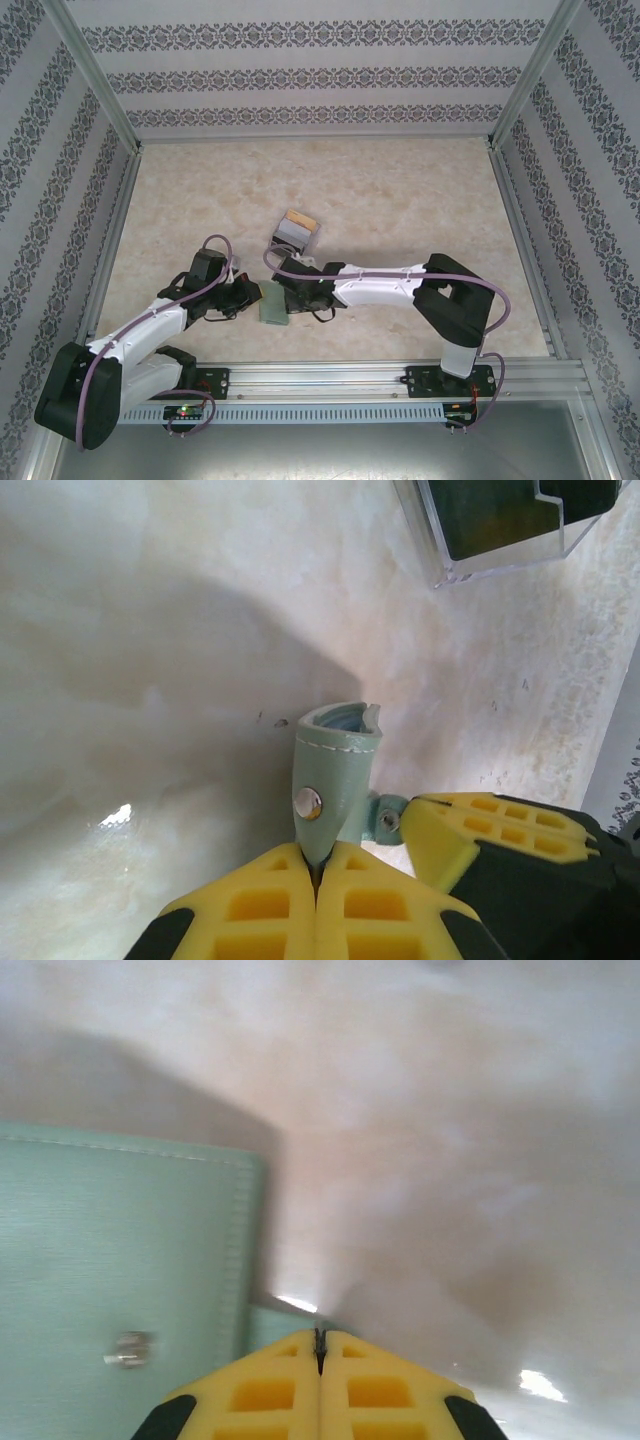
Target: Put the credit cards into the card holder
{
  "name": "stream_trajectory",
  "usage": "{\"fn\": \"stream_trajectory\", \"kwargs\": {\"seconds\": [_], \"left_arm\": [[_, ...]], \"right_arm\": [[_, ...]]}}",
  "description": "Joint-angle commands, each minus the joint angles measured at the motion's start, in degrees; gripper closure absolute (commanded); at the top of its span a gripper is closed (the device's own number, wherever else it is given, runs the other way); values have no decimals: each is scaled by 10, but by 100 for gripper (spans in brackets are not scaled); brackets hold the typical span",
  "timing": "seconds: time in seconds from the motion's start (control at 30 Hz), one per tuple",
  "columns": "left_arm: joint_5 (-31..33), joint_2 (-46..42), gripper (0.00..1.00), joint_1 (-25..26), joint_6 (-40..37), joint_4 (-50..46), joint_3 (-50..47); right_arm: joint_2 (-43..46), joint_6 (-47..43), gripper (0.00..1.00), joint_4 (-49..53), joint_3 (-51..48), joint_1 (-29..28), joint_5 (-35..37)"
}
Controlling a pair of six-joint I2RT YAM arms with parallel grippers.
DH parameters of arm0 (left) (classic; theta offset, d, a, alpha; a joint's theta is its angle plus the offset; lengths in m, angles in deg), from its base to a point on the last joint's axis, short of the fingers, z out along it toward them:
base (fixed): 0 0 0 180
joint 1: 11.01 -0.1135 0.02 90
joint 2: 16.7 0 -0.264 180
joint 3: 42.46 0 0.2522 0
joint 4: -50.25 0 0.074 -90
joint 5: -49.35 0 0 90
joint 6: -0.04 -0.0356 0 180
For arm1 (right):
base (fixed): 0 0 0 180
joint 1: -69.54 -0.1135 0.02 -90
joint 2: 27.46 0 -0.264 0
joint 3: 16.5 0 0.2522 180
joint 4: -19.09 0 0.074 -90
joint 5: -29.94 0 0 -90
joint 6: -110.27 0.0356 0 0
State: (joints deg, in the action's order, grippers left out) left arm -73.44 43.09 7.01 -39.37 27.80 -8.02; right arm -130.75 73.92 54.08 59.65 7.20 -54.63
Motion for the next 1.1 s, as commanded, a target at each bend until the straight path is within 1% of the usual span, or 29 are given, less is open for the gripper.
{"fn": "stream_trajectory", "kwargs": {"seconds": [0.0, 0.1, 0.2, 0.37, 0.47, 0.53, 0.6, 0.67, 0.7, 0.77, 0.8, 0.87, 0.93, 0.97, 1.07], "left_arm": [[10, -6, 100, 2, -7, 0, 1], [-1, -2, 100, 2, -5, 16, 0], [-12, 12, 100, 14, 15, 63, -4], [14, 70, 100, 59, 31, 93, 25], [32, 110, 94, 88, 42, 116, 39], [44, 130, 94, 99, 41, 120, 50], [58, 147, 83, 108, 34, 112, 66], [68, 162, 79, 114, 19, 95, 85], [80, 168, 73, 117, 10, 75, 96], [95, 177, 73, 118, -1, 51, 108], [99, 180, 71, 119, -4, 43, 112], [113, 181, 63, 119, -10, 13, 119], [130, 174, 60, 119, -18, -26, 126], [139, 165, 60, 119, -20, -36, 124], [147, 139, 58, 119, -22, -40, 116]], "right_arm": [[15, -2, 96, 70, -27, 8, 34], [29, -2, 96, 72, -38, 15, 35], [43, -2, 96, 60, -59, 26, 34], [76, -9, 96, 55, -86, 43, 33], [109, -12, 96, 56, -111, 60, 38], [128, -12, 96, 59, -129, 71, 42], [148, -13, 96, 62, -147, 78, 47], [161, -12, 95, 65, -161, 86, 52], [166, -12, 95, 65, -168, 90, 51], [170, -14, 95, 64, -177, 98, 45], [173, -15, 94, 64, -178, 100, 44], [179, -19, 90, 68, -175, 101, 43], [191, -21, 85, 75, -165, 101, 41], [199, -26, 84, 70, -160, 101, 35], [213, -44, 78, 24, -144, 100, -14]]}}
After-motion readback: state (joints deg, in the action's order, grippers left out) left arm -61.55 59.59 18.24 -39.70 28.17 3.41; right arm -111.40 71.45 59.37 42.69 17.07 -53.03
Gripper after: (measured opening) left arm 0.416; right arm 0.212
